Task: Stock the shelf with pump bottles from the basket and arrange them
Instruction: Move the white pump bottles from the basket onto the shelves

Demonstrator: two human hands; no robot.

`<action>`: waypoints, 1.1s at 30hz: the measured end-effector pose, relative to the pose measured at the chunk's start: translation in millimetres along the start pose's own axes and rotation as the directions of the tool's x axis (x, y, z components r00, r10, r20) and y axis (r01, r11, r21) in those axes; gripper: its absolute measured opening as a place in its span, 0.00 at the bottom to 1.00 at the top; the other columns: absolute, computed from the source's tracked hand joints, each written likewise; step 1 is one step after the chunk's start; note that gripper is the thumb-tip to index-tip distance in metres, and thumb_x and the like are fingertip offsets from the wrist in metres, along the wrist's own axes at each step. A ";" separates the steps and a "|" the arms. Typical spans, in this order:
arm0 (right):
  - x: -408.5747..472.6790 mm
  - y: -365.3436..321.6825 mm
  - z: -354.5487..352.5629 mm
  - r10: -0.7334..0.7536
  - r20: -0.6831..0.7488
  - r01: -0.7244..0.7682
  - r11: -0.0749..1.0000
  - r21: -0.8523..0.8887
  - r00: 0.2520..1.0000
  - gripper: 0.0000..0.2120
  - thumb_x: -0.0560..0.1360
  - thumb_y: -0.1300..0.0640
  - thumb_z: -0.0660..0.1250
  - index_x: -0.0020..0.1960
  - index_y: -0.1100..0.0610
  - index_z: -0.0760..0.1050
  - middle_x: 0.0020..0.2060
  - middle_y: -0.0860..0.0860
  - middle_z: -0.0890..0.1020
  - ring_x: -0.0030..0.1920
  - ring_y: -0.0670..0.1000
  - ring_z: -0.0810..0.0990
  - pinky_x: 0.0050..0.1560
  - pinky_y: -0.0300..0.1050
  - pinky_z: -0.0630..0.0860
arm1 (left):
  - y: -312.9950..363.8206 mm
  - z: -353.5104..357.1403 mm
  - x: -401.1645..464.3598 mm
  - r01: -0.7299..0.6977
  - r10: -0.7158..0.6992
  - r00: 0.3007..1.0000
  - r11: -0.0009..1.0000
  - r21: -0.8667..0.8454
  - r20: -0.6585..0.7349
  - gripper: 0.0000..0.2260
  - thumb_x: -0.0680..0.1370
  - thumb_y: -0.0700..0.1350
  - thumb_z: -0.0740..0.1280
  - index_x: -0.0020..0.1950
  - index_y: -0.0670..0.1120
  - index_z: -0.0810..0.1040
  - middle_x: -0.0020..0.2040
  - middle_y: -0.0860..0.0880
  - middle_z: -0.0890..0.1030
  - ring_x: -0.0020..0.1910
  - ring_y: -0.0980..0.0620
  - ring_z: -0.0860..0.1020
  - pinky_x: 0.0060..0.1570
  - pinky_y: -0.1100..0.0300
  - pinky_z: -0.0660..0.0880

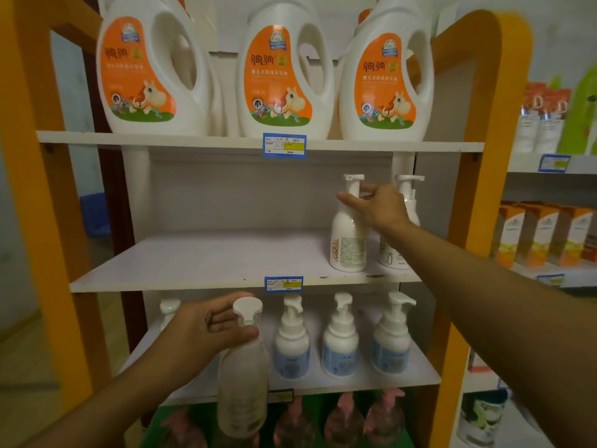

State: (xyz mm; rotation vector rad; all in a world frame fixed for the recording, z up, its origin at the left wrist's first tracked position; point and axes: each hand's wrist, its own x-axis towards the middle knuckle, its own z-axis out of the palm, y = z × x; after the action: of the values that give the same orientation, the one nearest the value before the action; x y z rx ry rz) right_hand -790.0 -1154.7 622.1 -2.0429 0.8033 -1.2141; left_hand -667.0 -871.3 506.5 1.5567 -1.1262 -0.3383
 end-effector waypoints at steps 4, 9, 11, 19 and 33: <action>-4.2 2.7 -6.4 0.020 0.233 -0.017 1.000 -0.015 0.972 0.35 0.71 0.50 0.71 0.73 0.52 0.60 0.63 0.55 0.75 0.57 0.55 0.77 0.56 0.50 0.75 | 5.7 0.4 -2.8 0.018 -0.018 1.000 0.997 -0.069 0.012 0.22 0.61 0.45 0.73 0.54 0.53 0.77 0.38 0.66 0.84 0.42 0.68 0.81 0.35 0.76 0.74; -11.6 8.3 -6.6 0.029 0.223 -0.017 0.998 -0.054 0.974 0.35 0.69 0.54 0.74 0.71 0.56 0.61 0.61 0.56 0.76 0.53 0.54 0.77 0.56 0.51 0.77 | 8.7 5.7 -3.3 0.006 -0.006 1.000 0.999 -0.051 -0.014 0.19 0.67 0.37 0.72 0.55 0.52 0.76 0.37 0.66 0.84 0.42 0.67 0.82 0.34 0.76 0.74; -13.7 6.1 -0.9 0.026 0.146 -0.008 0.992 -0.125 0.989 0.35 0.66 0.48 0.76 0.66 0.57 0.65 0.56 0.53 0.78 0.52 0.53 0.78 0.55 0.51 0.77 | 9.8 7.4 -2.6 -0.009 0.008 1.000 0.999 -0.043 -0.020 0.19 0.68 0.34 0.71 0.53 0.53 0.76 0.36 0.67 0.83 0.41 0.69 0.81 0.34 0.77 0.74; -13.5 3.7 -12.2 0.007 0.242 0.002 0.999 -0.036 0.970 0.23 0.73 0.56 0.69 0.66 0.54 0.69 0.55 0.50 0.77 0.56 0.53 0.78 0.57 0.50 0.76 | 11.3 7.6 -2.1 -0.011 0.009 1.000 0.998 -0.068 -0.029 0.18 0.72 0.33 0.69 0.56 0.51 0.76 0.35 0.68 0.83 0.39 0.72 0.80 0.32 0.79 0.72; -16.5 2.9 -7.1 0.011 0.168 0.003 0.997 -0.082 0.986 0.31 0.68 0.49 0.75 0.67 0.53 0.67 0.56 0.52 0.79 0.54 0.54 0.79 0.57 0.55 0.77 | 12.9 6.9 -5.4 0.015 -0.017 0.999 0.998 -0.061 -0.040 0.20 0.71 0.33 0.70 0.60 0.47 0.76 0.35 0.66 0.83 0.39 0.69 0.81 0.32 0.78 0.73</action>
State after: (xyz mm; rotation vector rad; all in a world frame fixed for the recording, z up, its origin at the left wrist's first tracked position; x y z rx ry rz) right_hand -803.4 -1145.4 614.0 -2.1755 0.7868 -1.0046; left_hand -680.7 -870.1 513.6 1.5138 -1.0630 -0.3469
